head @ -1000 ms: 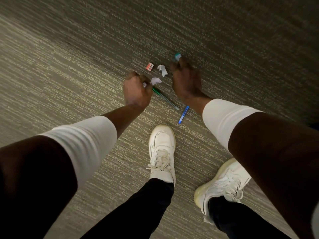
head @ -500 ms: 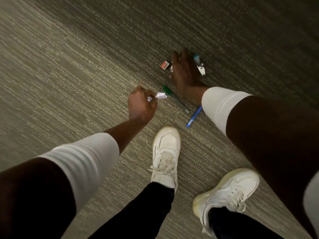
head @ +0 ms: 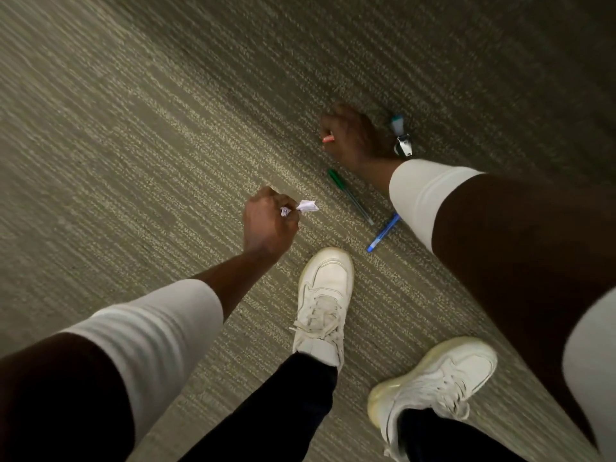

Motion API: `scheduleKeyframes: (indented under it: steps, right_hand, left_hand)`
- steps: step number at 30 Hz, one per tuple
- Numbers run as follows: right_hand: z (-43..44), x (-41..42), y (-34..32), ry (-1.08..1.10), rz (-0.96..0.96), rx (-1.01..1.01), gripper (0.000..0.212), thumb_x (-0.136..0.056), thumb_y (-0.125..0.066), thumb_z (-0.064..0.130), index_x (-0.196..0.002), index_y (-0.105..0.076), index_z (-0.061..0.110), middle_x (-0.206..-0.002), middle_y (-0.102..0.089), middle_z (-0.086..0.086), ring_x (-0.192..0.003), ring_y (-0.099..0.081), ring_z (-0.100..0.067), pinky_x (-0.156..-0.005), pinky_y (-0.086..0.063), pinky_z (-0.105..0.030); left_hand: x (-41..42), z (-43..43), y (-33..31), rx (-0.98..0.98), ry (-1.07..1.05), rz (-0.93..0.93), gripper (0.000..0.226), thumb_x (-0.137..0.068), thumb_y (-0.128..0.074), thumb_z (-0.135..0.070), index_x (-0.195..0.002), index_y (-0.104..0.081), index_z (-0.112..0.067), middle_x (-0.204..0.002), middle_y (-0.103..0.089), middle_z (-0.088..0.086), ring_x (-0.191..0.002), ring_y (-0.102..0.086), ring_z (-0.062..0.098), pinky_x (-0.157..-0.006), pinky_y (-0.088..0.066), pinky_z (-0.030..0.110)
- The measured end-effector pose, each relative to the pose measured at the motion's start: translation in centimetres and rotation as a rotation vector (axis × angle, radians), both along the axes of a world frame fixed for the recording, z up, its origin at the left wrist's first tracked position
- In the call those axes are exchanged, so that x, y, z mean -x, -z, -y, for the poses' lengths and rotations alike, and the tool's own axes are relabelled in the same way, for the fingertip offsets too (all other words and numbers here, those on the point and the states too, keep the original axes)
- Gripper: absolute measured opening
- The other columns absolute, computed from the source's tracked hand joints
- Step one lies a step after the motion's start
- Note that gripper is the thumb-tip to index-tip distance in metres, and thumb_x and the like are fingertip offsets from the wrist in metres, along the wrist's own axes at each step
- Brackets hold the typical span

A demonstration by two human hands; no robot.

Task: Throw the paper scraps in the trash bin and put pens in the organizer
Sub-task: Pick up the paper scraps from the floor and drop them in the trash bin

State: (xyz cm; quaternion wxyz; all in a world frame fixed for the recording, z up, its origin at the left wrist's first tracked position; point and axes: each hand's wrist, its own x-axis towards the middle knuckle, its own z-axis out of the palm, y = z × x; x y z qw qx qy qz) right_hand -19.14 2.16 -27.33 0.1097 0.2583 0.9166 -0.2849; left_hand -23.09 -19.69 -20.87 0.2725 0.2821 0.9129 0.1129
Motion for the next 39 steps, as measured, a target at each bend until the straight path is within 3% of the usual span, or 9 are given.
scheduleKeyframes:
  steps: [8, 12, 17, 22, 28, 32, 35, 39]
  right_hand:
    - [2.1, -11.3, -6.2, 0.422, -0.013, 0.136, 0.005, -0.084, -0.077, 0.013, -0.087, -0.074, 0.010, -0.098, -0.073, -0.016, -0.093, -0.068, -0.035, -0.079, -0.049, -0.035]
    - [3.6, -19.7, -11.5, 0.618, 0.099, 0.176, 0.015, -0.080, -0.083, 0.016, -0.093, -0.078, 0.011, -0.097, -0.073, -0.017, -0.090, -0.069, -0.036, -0.080, -0.051, -0.038]
    - [5.7, -28.8, -18.9, 0.810, 0.073, 0.228, 0.010, -0.079, -0.084, 0.014, -0.085, -0.076, 0.017, -0.087, -0.076, -0.006, -0.081, -0.070, -0.028, -0.072, -0.049, -0.032]
    - [6.1, -35.5, -24.8, 0.984, 0.056, 0.239, 0.016, -0.078, -0.088, 0.016, -0.087, -0.076, 0.021, -0.089, -0.076, 0.000, -0.079, -0.069, -0.018, -0.069, -0.039, -0.020]
    - [6.1, -41.9, -31.4, 1.157, 0.007, 0.266, 0.017, -0.077, -0.089, 0.016, -0.085, -0.074, 0.019, -0.086, -0.073, 0.004, -0.077, -0.066, -0.014, -0.071, -0.050, -0.028]
    - [6.2, -46.3, -34.3, 1.377, -0.082, 0.271, 0.016, -0.079, -0.088, 0.013, -0.083, -0.074, 0.018, -0.076, -0.071, 0.010, -0.066, -0.067, 0.001, -0.063, -0.051, -0.012]
    - [6.3, -50.2, -35.4, 1.578, -0.171, 0.270, 0.015, -0.083, -0.085, 0.008, -0.083, -0.072, 0.017, -0.075, -0.074, 0.008, -0.063, -0.072, 0.004, -0.059, -0.064, -0.024]
    - [5.9, -55.2, -35.2, 1.917, -0.215, 0.309, 0.014, -0.083, -0.084, 0.015, -0.081, -0.071, 0.020, -0.078, -0.077, -0.006, -0.072, -0.079, -0.022, -0.076, -0.066, -0.051]
  left_hand:
    - [-2.4, -2.2, -5.6, 0.007, 0.058, 0.052, 0.016, -0.089, -0.078, -0.020, -0.104, -0.083, -0.016, -0.105, -0.075, 0.011, -0.072, -0.060, 0.013, -0.068, -0.041, 0.021]
    - [-5.5, -5.3, -10.3, 0.007, 0.138, 0.084, 0.015, -0.087, -0.077, -0.019, -0.099, -0.084, -0.018, -0.099, -0.074, 0.014, -0.076, -0.069, 0.026, -0.070, -0.054, 0.029]
    - [-10.6, -9.4, -16.1, 0.004, 0.278, 0.092, 0.012, -0.083, -0.075, -0.017, -0.091, -0.084, -0.018, -0.090, -0.073, 0.017, -0.079, -0.070, 0.036, -0.071, -0.051, 0.036]
    - [-15.9, -12.5, -20.9, -0.002, 0.383, 0.122, 0.016, -0.084, -0.074, -0.018, -0.096, -0.085, -0.019, -0.093, -0.073, 0.016, -0.085, -0.070, 0.036, -0.076, -0.051, 0.036]
    - [-23.3, -15.6, -24.9, -0.019, 0.528, 0.170, 0.016, -0.084, -0.073, -0.018, -0.096, -0.084, -0.021, -0.096, -0.076, 0.010, -0.088, -0.072, 0.032, -0.080, -0.052, 0.034]
    - [-29.8, -17.9, -27.6, -0.049, 0.640, 0.221, 0.018, -0.085, -0.074, -0.020, -0.099, -0.084, -0.024, -0.097, -0.078, 0.004, -0.091, -0.073, 0.026, -0.084, -0.053, 0.032]
    - [-35.5, -19.6, -29.3, -0.073, 0.712, 0.297, 0.017, -0.088, -0.074, -0.022, -0.102, -0.083, -0.023, -0.103, -0.078, 0.003, -0.095, -0.072, 0.023, -0.093, -0.053, 0.032]
    - [-43.1, -21.3, -30.7, -0.084, 0.777, 0.342, 0.017, -0.087, -0.072, -0.019, -0.099, -0.083, -0.018, -0.103, -0.078, 0.010, -0.098, -0.072, 0.031, -0.091, -0.055, 0.037]
